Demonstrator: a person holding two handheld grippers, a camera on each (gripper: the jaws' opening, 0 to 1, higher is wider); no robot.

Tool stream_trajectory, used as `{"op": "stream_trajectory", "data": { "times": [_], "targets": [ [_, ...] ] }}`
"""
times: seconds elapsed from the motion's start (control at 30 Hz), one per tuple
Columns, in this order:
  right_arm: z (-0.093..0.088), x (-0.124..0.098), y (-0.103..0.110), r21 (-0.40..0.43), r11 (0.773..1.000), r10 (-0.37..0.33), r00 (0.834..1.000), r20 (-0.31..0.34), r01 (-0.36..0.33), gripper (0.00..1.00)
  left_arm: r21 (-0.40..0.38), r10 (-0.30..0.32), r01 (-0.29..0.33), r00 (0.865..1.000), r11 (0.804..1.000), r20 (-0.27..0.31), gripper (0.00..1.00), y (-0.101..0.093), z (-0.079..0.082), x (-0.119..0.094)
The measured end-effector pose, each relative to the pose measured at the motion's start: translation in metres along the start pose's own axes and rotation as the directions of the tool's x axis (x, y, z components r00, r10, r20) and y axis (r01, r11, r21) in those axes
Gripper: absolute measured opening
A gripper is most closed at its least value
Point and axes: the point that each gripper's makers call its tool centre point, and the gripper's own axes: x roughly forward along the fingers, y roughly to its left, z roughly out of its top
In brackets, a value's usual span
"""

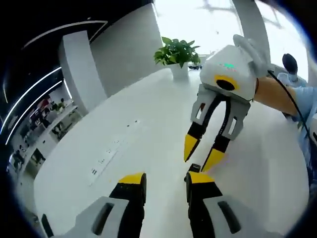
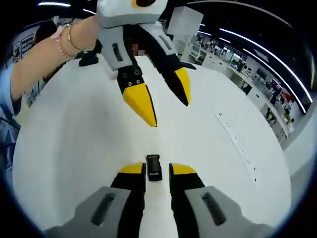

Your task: Snap the two parts of the plastic buckle together until the buckle closes and remains connected.

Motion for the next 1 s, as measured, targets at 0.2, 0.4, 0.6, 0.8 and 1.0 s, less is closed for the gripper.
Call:
{"op": "stream_trajectory", "data": {
  "times": [0.2, 0.4, 0.6, 0.8, 1.0],
  "targets": [
    [0.019, -0.018, -0.012, 0.051, 0.996, -0.072, 0.992, 0.104, 0.067, 0.22, -0.096, 0.125, -0.116, 0.987, 0.989, 0.103, 0.34, 0.018, 0.018, -0.024],
    [0.025, -0.030, -0.021, 0.102, 0.988, -0.128, 0.979, 0.156, 0.113, 0.22, -0.174, 0.180, -0.146, 0.964, 0.974, 0.194, 0.35, 0.022, 0.030, -0.051],
    [0.030, -0.046, -0.030, 0.166, 0.973, -0.197, 0.956, 0.219, 0.163, 0.24, -0.226, 0.245, -0.189, 0.936, 0.956, 0.254, 0.35, 0.020, 0.033, -0.077],
    [0.023, -0.065, -0.035, 0.210, 0.948, -0.288, 0.923, 0.255, 0.238, 0.25, -0.246, 0.284, -0.218, 0.916, 0.945, 0.282, 0.37, 0.011, 0.032, -0.098],
    [0.026, -0.085, -0.020, 0.210, 0.951, -0.285, 0.907, 0.311, 0.226, 0.26, -0.240, 0.307, -0.234, 0.890, 0.942, 0.338, 0.40, 0.004, 0.030, -0.116]
  ]
}}
